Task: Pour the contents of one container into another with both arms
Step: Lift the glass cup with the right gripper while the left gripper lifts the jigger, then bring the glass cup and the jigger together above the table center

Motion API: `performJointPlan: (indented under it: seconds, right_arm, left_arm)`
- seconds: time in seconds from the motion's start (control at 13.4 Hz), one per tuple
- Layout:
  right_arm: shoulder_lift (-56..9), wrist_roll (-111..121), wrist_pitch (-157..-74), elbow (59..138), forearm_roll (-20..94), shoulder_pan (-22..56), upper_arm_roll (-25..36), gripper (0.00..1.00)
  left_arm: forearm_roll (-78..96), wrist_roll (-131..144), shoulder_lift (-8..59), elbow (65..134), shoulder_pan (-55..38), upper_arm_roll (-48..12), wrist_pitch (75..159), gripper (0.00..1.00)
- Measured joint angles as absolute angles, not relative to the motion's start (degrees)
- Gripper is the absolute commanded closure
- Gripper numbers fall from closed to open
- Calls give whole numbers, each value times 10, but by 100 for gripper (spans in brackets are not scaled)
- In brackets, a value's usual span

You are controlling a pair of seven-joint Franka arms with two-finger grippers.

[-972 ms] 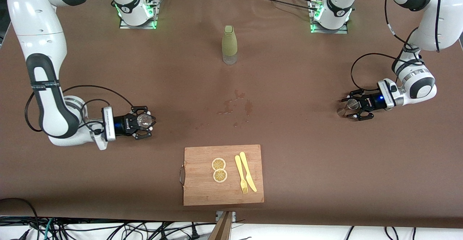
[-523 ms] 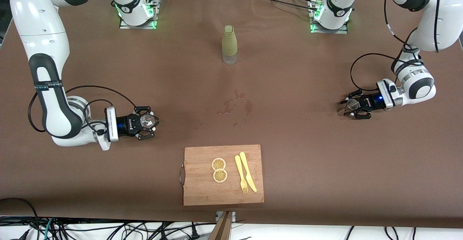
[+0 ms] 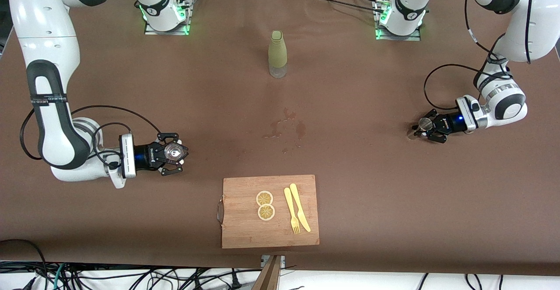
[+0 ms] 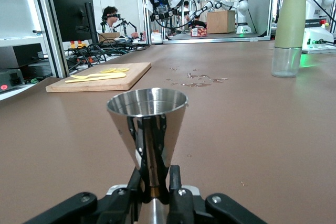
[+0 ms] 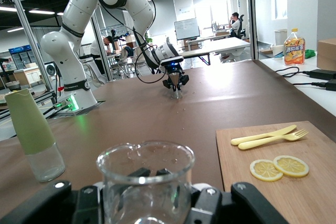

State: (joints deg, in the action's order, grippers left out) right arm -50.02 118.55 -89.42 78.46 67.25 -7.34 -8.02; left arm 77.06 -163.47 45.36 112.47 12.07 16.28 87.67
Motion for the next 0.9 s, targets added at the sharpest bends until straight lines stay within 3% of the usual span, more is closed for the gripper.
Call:
performJointPlan:
  seconds: [0.9]
  right_arm:
    - [-498,1130,-898,766,673,-67,-83,88]
  left_arm:
    - [781,-1585,444,1105,62,157,866,100]
